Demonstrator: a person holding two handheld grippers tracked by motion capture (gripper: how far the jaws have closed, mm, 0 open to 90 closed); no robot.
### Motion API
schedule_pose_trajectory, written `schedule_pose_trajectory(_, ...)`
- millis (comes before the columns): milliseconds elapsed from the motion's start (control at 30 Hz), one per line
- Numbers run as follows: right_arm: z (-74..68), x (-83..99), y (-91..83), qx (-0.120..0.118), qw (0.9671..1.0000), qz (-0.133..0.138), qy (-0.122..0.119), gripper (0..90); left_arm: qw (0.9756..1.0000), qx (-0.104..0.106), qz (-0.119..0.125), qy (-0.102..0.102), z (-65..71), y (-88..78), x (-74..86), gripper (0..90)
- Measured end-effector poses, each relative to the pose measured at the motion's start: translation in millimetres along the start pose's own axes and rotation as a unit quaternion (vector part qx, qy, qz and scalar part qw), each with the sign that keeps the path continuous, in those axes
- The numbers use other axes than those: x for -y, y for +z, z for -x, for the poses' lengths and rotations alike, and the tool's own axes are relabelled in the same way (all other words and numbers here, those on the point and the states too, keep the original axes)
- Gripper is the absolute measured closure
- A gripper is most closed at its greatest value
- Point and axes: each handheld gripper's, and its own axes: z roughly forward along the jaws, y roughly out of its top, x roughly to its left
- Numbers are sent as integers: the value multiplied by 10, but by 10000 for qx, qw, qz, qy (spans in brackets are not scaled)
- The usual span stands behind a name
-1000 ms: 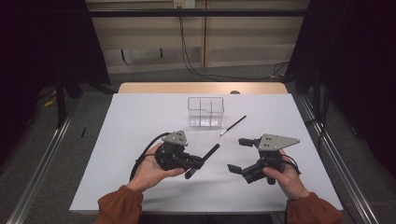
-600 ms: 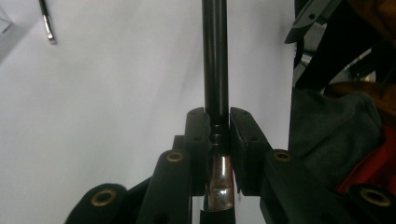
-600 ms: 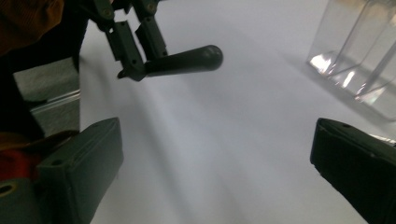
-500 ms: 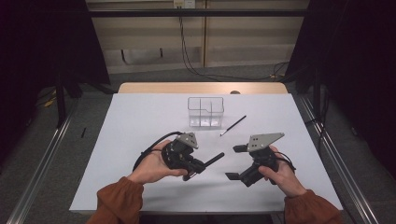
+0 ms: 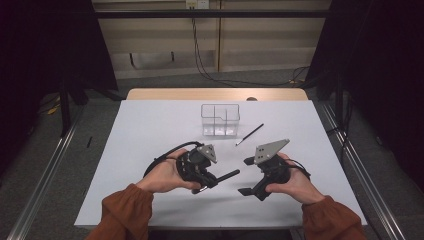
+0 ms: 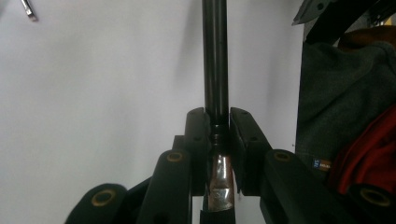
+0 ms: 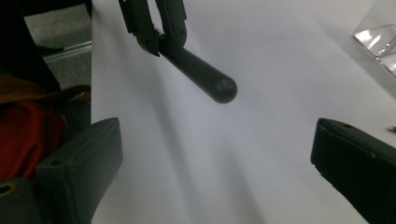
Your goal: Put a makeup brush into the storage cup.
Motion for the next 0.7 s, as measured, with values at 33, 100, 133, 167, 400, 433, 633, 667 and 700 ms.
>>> schedule_pose_trajectory(33, 4, -12, 10, -5, 10000, -63, -32, 42, 10000, 28, -40, 4, -6, 1, -1, 782)
schedule_pose_trajectory(100, 19, -39, 29, -98, 9997, -194, -73, 76, 9998, 40, -165, 75, -14, 2, -4, 782)
schedule_pose_trajectory(133, 24, -54, 37, -129, 9995, -274, -93, 77, 9998, 43, -187, 51, -8, 11, -3, 782)
schedule_pose_trajectory(167, 28, -71, 53, -166, 9991, -349, -144, 80, 9996, 39, -255, 95, -10, 11, -5, 782)
schedule_pose_trajectory(400, 27, -168, 141, -370, 9949, -870, -346, 87, 9987, 18, -484, 157, -2, 31, -16, 782)
schedule_pose_trajectory(433, 26, -178, 156, -405, 9940, -944, -374, 87, 9985, 11, -523, 169, -6, 34, -16, 782)
schedule_pose_trajectory(633, 54, -208, 239, -637, 9884, -1316, -417, 87, 9974, 27, -695, 176, -15, 53, -16, 782)
schedule_pose_trajectory(667, 61, -211, 255, -668, 9881, -1326, -412, 85, 9972, 38, -730, 183, -16, 56, -17, 782)
schedule_pose_trajectory(700, 68, -213, 268, -685, 9875, -1361, -397, 73, 9967, 45, -780, 212, -19, 58, -22, 782)
